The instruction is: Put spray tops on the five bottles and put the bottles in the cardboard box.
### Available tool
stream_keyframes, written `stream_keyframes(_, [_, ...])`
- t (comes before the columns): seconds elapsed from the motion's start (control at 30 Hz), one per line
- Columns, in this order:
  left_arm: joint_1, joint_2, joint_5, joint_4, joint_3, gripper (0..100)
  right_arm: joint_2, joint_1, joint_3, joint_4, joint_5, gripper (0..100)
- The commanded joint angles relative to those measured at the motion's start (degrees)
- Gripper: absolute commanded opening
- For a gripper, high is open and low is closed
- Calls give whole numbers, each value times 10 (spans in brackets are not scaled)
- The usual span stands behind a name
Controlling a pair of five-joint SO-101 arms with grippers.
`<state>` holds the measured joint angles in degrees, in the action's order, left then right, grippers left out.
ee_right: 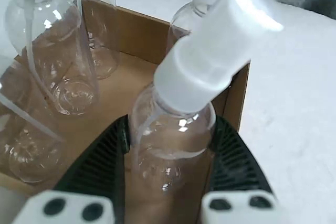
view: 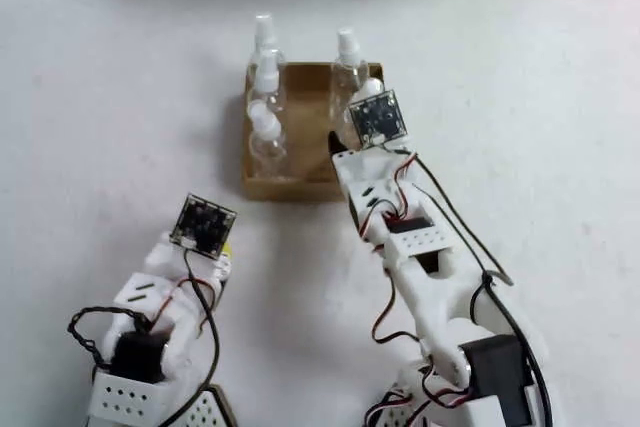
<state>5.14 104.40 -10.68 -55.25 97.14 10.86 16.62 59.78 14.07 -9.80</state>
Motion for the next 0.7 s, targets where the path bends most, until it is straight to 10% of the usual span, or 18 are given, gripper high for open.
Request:
stream_keyframes(0.0, [-7,0,-4,18,-2,23,-21,13,-22,11,-8,15])
stream_keyframes(0.67, [-7,0,-4,17,-2,23,-35,14,-28,10,-60,15])
